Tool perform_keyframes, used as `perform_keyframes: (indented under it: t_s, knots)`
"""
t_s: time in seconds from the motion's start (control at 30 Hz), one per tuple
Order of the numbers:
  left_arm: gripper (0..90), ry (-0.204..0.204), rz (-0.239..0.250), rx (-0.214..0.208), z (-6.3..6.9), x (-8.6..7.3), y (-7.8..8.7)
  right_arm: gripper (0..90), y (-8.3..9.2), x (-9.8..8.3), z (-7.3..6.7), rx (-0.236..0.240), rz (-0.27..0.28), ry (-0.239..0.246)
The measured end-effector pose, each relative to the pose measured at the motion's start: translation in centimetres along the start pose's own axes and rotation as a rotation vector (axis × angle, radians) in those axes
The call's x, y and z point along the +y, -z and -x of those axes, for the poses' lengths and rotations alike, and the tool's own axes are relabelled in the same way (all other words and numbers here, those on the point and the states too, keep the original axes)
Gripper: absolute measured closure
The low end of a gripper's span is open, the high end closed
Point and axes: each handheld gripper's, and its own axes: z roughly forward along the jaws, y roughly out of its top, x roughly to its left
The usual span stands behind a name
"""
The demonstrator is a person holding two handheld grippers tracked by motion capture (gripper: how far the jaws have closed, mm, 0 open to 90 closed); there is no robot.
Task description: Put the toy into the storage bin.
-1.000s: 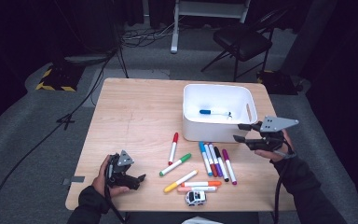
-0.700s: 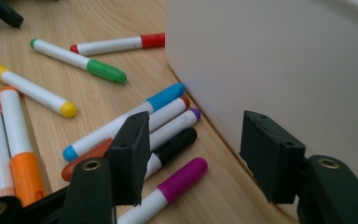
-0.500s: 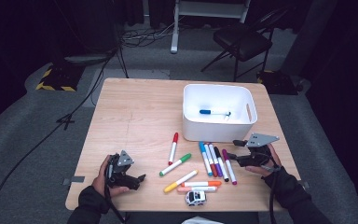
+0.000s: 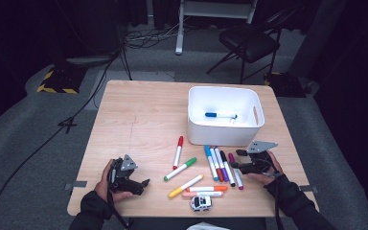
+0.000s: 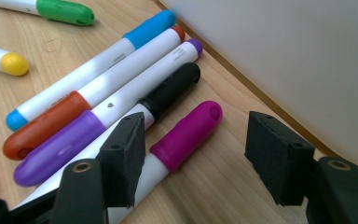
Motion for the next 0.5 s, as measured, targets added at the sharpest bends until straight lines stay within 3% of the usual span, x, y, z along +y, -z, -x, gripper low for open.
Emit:
perform_keyframes:
  t_s: [0.13, 0.23, 0.5]
  knots:
    - [0.9, 0.0, 0.0, 0.0, 0.0, 0.0, 0.0, 44.5, -0.55, -0.16, -0.02, -0.015, -0.021, 0.006]
    - [0.9, 0.0, 0.0, 0.0, 0.01, 0.0, 0.0, 52.4, -0.4, -0.3, 0.22, 0.0, -0.015, -0.006]
    - [0.9, -0.002, 0.0, 0.003, 0.0, 0.0, 0.01, 68.9, 0.01, -0.63, 0.43, 0.042, -0.006, 0.039]
